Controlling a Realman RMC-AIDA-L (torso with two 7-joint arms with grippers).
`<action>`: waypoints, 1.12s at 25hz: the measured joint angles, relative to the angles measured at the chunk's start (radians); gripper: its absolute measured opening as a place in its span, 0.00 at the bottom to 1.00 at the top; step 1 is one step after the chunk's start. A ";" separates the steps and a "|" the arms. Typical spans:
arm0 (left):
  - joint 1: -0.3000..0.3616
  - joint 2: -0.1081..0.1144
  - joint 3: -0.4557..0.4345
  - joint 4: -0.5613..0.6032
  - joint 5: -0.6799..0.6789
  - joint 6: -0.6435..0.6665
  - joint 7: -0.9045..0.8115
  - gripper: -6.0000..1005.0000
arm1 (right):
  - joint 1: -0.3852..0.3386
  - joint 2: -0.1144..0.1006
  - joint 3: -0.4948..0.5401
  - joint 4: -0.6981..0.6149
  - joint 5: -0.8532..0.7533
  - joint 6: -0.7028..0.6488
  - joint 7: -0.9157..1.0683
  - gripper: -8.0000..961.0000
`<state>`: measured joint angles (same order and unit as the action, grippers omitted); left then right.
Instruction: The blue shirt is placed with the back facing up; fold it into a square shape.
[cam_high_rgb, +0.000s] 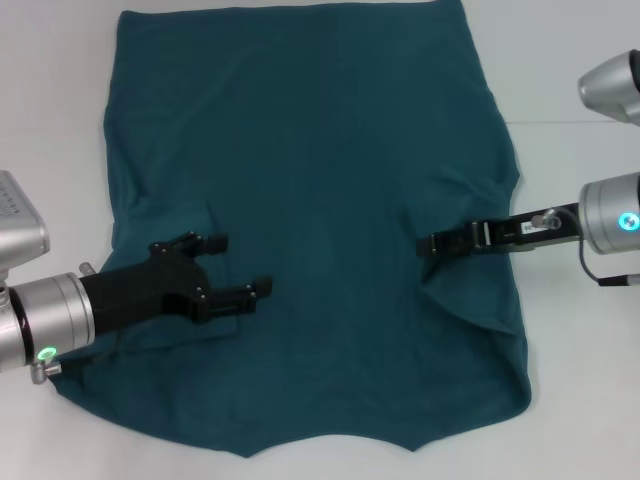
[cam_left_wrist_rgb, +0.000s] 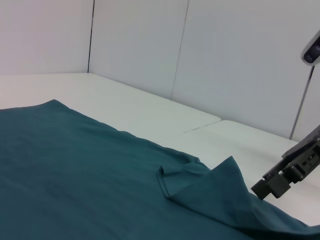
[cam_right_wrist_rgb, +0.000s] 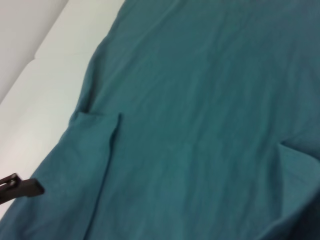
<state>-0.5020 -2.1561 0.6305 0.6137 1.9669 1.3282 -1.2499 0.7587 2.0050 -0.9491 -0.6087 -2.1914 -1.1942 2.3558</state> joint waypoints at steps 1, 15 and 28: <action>0.000 0.000 0.000 0.000 0.000 0.000 0.000 0.94 | -0.003 -0.003 0.002 0.000 -0.001 0.000 0.004 0.73; 0.001 0.000 0.000 0.000 -0.002 -0.001 0.000 0.94 | 0.047 0.056 -0.037 0.056 -0.004 0.220 -0.007 0.73; 0.019 0.001 -0.023 0.014 -0.002 0.000 -0.022 0.94 | 0.038 0.075 -0.034 0.012 0.112 0.165 -0.116 0.73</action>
<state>-0.4832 -2.1552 0.6074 0.6280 1.9645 1.3283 -1.2720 0.7969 2.0805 -0.9830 -0.5965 -2.0793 -1.0288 2.2398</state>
